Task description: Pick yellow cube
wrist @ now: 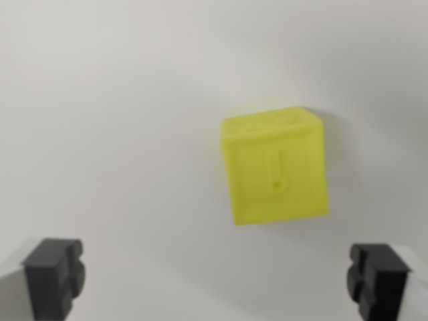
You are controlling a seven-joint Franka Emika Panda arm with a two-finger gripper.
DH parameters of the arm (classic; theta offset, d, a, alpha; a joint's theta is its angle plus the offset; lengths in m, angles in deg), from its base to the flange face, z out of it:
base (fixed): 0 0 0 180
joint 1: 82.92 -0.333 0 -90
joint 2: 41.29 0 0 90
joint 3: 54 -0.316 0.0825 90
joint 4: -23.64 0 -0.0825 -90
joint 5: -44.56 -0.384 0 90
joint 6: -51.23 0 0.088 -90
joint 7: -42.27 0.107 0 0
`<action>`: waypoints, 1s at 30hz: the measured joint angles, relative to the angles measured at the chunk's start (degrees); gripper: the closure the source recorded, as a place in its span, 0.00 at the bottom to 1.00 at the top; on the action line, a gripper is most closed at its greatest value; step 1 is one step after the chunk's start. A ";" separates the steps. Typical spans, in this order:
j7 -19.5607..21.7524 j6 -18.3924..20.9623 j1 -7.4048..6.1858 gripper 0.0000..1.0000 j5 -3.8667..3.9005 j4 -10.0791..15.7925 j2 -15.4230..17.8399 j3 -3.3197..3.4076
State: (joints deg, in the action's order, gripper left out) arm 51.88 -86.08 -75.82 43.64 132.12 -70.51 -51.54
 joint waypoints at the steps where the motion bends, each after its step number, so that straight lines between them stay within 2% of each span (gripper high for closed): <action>1: -0.54 -0.23 0.10 0.00 -0.05 -0.17 -0.36 0.00; 25: -12.68 -4.54 2.19 0.00 -1.28 -4.81 -9.16 -0.03; 30: -13.47 -5.47 2.27 0.00 -1.50 -5.35 -10.64 0.02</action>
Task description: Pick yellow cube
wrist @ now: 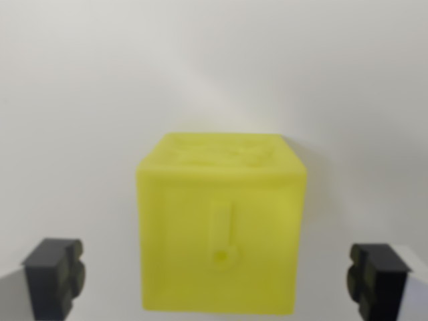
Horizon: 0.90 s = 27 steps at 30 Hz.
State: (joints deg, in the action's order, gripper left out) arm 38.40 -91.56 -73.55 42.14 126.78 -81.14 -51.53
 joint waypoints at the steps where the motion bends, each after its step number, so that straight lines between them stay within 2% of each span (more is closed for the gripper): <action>1: -0.06 -0.21 0.00 0.00 -0.04 -0.10 -0.30 0.00; 16: -0.95 -3.10 0.03 0.00 -0.57 -1.84 -4.91 0.00; 27: -1.17 -3.28 0.03 0.00 -0.67 -2.05 -5.30 0.02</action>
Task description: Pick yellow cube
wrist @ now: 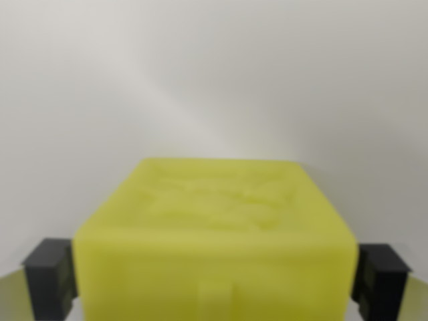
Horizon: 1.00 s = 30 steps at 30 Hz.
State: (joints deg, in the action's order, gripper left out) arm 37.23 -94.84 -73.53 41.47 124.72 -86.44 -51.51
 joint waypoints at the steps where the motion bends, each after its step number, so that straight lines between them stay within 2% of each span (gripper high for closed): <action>1: 0.00 0.00 0.00 0.00 0.00 0.00 0.00 0.00; 2: 0.00 0.00 0.00 0.00 0.00 0.00 0.00 0.00; 3: 0.00 0.00 0.00 1.00 0.00 0.00 0.00 0.00; 8: 0.00 0.29 0.00 1.00 0.00 0.19 0.48 0.01; 30: 0.38 4.91 0.05 1.00 0.56 2.12 7.05 0.01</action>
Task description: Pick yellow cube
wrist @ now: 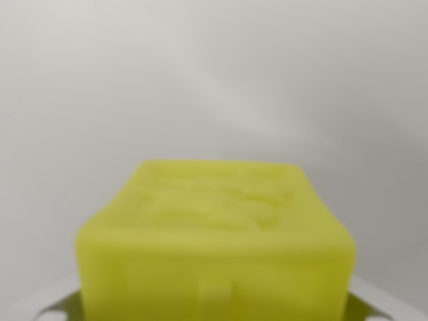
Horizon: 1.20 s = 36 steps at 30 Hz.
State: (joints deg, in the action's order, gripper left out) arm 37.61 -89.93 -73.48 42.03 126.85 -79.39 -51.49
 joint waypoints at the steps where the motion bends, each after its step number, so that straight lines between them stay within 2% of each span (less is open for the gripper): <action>1: 0.02 0.23 0.00 1.00 0.03 0.05 0.29 0.00; 36: 0.52 9.05 0.08 1.00 0.85 0.22 9.25 0.00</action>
State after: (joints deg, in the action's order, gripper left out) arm 38.13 -80.88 -73.39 42.88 127.06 -70.14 -51.49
